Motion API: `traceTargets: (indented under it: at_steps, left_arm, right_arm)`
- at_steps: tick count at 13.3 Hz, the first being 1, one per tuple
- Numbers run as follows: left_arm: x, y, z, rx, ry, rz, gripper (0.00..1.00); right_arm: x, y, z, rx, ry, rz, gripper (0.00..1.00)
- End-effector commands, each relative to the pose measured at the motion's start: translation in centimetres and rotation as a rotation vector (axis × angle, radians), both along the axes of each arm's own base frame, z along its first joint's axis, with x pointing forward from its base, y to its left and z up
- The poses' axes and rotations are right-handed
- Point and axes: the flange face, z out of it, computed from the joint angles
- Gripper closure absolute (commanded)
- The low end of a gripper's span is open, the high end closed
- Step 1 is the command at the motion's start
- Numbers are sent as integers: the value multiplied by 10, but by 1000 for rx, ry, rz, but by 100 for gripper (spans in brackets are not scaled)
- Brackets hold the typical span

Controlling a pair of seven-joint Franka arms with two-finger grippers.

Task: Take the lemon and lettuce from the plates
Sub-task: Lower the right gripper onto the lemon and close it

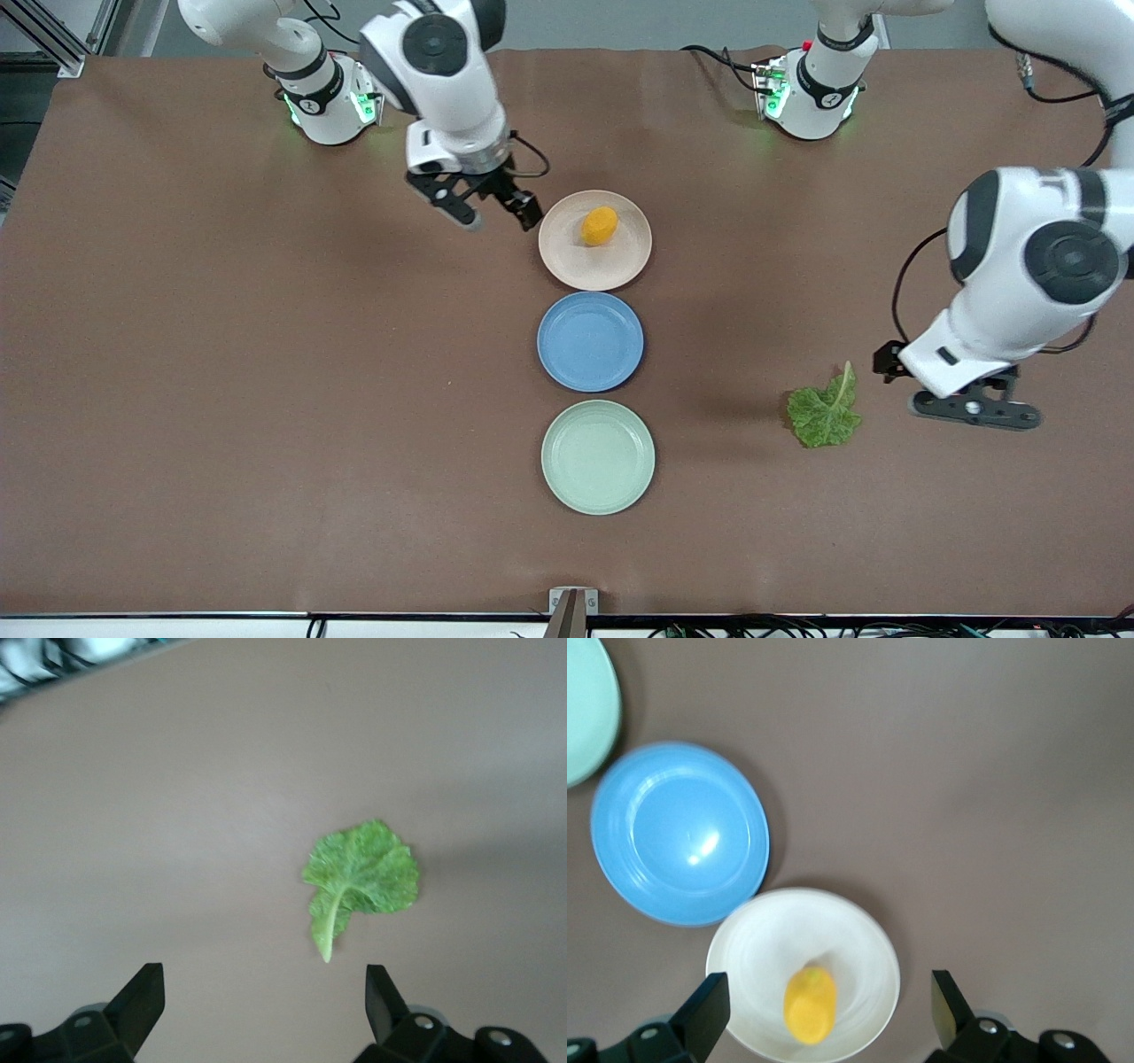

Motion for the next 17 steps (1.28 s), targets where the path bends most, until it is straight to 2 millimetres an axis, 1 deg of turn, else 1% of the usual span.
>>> traceTargets:
  at_steps: [1,2,3,4,5,6,7,8,10,11,12,13,14,15,16,17]
  left_arm:
    - [3,9,52,-3,-54,0,0]
    - [-7,9,74,-22,-67,12,0]
    - [-22,9,94,-41,-47,36,0]
    - [-32,11,110,-62,-47,53,0]
    - [-43,16,132,-75,-73,62,0]
    - [-57,23,149,-81,-56,65,0]
    - [-69,22,158,-93,-28,76,0]
    - [-85,23,174,-114,-13,84,0]
    - [-109,24,191,-135,31,94,0]
    - [-121,34,198,-149,44,106,0]
    - [-137,38,200,-175,60,115,0]
    - [-153,38,199,-180,67,116,0]
    - [-160,39,200,-181,64,119,0]
    - [-161,41,201,-181,64,122,0]
    - [-162,42,201,-182,65,140,0]
    - [-161,40,199,-181,69,141,0]
  right_arm:
    - [-21,39,-48,-13,-1,-59,0]
    - [-29,55,-62,-22,4,-55,0]
    - [-31,67,-79,-40,13,-48,0]
    - [-34,79,-96,-54,18,-35,0]
    - [-36,91,-108,-63,21,-24,0]
    - [-39,100,-118,-70,22,-27,0]
    - [-39,108,-126,-82,15,-36,0]
    - [-40,114,-134,-91,8,-34,0]
    - [-43,123,-149,-72,-10,-52,0]
    - [-44,127,-158,-59,-21,-70,0]
    - [-52,131,-170,-66,-20,-59,0]
    - [-54,132,-176,-72,-19,-54,1]
    - [-57,132,-183,-81,-15,-50,0]
    - [-65,136,-188,-86,-13,-36,1]
    - [-68,137,-193,-93,-10,-31,1]
    - [-69,137,-194,-95,-10,-32,1]
